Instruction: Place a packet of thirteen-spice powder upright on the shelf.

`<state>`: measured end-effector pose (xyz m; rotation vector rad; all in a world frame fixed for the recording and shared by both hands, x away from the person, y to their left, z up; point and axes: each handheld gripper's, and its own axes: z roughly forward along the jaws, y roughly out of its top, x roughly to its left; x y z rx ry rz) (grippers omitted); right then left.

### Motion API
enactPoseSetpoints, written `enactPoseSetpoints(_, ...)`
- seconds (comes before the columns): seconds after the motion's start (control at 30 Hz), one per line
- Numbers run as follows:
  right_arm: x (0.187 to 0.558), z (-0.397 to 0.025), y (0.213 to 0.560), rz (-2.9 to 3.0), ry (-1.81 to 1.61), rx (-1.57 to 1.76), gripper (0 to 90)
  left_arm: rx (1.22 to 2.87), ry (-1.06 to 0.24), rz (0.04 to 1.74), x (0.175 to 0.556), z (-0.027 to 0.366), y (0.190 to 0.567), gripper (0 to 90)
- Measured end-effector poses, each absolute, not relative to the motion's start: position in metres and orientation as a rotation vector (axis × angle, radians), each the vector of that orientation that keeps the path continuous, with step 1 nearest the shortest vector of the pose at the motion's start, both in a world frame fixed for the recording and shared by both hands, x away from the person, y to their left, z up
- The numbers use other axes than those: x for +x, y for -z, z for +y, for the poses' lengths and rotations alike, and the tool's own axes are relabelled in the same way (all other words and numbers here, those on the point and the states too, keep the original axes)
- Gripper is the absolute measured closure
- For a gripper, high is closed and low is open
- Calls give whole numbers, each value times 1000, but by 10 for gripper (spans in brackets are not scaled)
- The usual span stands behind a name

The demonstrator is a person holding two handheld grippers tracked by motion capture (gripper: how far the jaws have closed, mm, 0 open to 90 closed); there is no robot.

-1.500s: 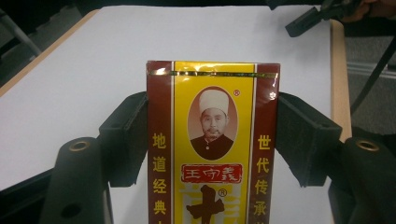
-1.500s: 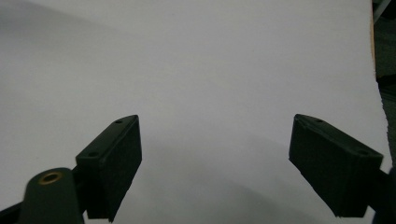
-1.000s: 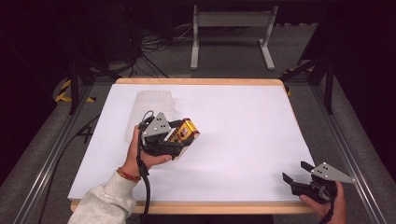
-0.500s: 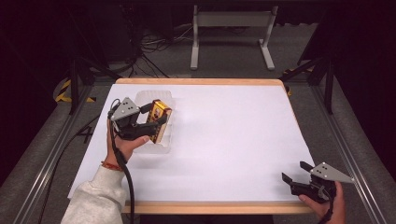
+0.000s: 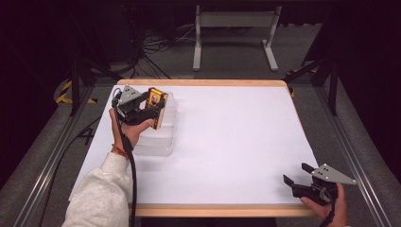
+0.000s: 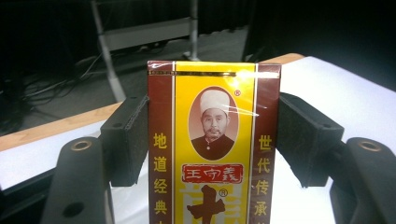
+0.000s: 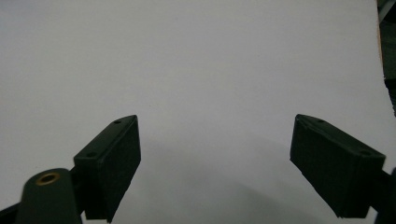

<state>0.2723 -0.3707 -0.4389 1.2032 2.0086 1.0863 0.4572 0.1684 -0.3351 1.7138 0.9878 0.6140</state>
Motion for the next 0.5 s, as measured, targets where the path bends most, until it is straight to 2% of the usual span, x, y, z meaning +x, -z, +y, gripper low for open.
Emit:
enactPoseSetpoints(0.23, 272, -370, 439, 2009, -1080, 1200, 169, 1715, -584, 1076, 485, 161, 349, 325)
enactPoseSetpoints(0.5, 272, -370, 439, 2011, -1084, 1197, 167, 1735, -556, 1122, 497, 153, 360, 323)
